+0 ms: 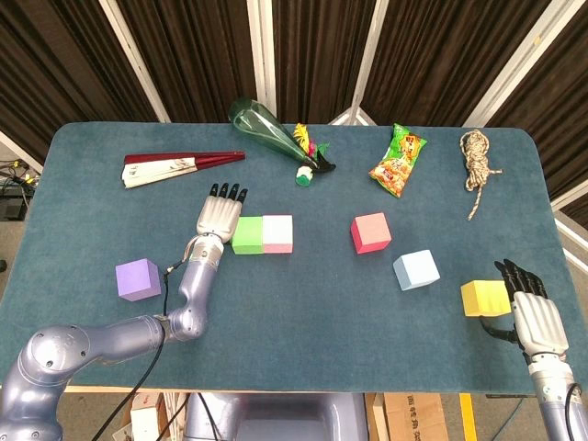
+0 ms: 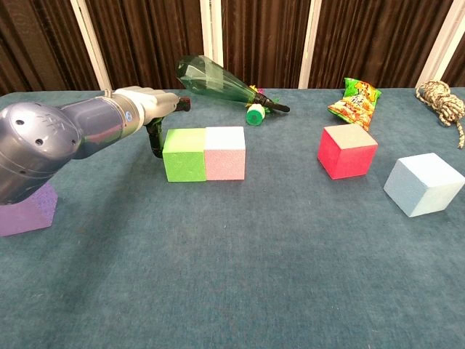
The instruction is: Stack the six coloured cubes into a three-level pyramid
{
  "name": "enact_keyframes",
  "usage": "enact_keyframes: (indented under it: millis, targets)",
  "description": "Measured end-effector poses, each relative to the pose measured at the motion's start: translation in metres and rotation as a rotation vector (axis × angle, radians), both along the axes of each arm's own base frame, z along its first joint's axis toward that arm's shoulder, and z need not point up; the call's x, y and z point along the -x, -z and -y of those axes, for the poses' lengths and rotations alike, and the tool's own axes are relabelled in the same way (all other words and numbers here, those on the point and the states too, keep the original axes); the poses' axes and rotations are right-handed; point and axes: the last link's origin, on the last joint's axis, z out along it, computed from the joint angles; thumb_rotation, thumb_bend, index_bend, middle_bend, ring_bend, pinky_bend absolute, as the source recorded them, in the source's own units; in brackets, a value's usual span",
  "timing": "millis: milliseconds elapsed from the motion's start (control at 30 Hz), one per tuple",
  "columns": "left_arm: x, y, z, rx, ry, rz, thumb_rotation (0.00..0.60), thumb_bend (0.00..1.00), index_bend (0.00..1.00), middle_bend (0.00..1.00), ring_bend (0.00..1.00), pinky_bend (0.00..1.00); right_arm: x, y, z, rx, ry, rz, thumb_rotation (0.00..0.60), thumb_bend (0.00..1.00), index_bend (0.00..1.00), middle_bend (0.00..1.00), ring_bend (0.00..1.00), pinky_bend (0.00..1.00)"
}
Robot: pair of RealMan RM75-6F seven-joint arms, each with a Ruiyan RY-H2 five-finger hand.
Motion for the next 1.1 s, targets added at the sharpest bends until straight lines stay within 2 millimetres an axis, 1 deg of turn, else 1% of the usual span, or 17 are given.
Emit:
enact_keyframes:
  millis: [67,167,300,500,667,900,967,1100]
  targets:
    - [0.001,-0.001,0.0,-0.001,0.001,-0.002,0.6,0.31,0.0,0.02,0.0,0.02,0.0,0.0,0.0,-0.001,0.0,-0.001,0.6,0.32,0.0,0.0,0.0,0.0]
    - [0.003,-0.005,0.0,-0.002,0.0,-0.002,0.6,0.27,0.0,0.02,0.0,0.02,0.0,0.0,0.0,-0.002,0.001,-0.001,0.6,0.32,0.0,0.0,0.0,0.0]
    - [0.01,-0.014,0.001,-0.012,-0.015,-0.003,0.6,0.22,0.0,0.02,0.0,0.02,0.0,0.0,-0.001,-0.002,-0.001,-0.003,0.6,0.32,0.0,0.0,0.0,0.0]
    - [0.022,-0.032,0.002,-0.038,-0.045,0.012,0.6,0.22,0.0,0.02,0.0,0.02,-0.001,0.0,-0.001,-0.001,-0.004,-0.006,0.6,0.32,0.0,0.0,0.0,0.0]
    - [0.027,-0.049,0.006,-0.053,-0.06,0.055,0.6,0.21,0.0,0.01,0.0,0.02,0.0,0.0,-0.001,0.003,-0.006,-0.012,0.6,0.32,0.0,0.0,0.0,0.0]
    - [0.029,-0.08,0.022,-0.079,-0.047,0.147,0.6,0.11,0.0,0.01,0.0,0.02,0.001,0.0,-0.001,0.015,-0.003,-0.028,0.6,0.32,0.0,0.0,0.0,0.0]
    - [0.031,-0.089,0.029,-0.088,-0.039,0.166,0.6,0.1,0.0,0.01,0.0,0.02,0.001,0.0,-0.001,0.021,-0.002,-0.032,0.6,0.32,0.0,0.0,0.0,0.0]
    - [0.036,-0.114,0.048,-0.12,-0.026,0.21,0.6,0.1,0.0,0.01,0.0,0.01,0.001,-0.001,0.0,0.038,-0.004,-0.038,0.6,0.32,0.0,0.0,0.0,0.0]
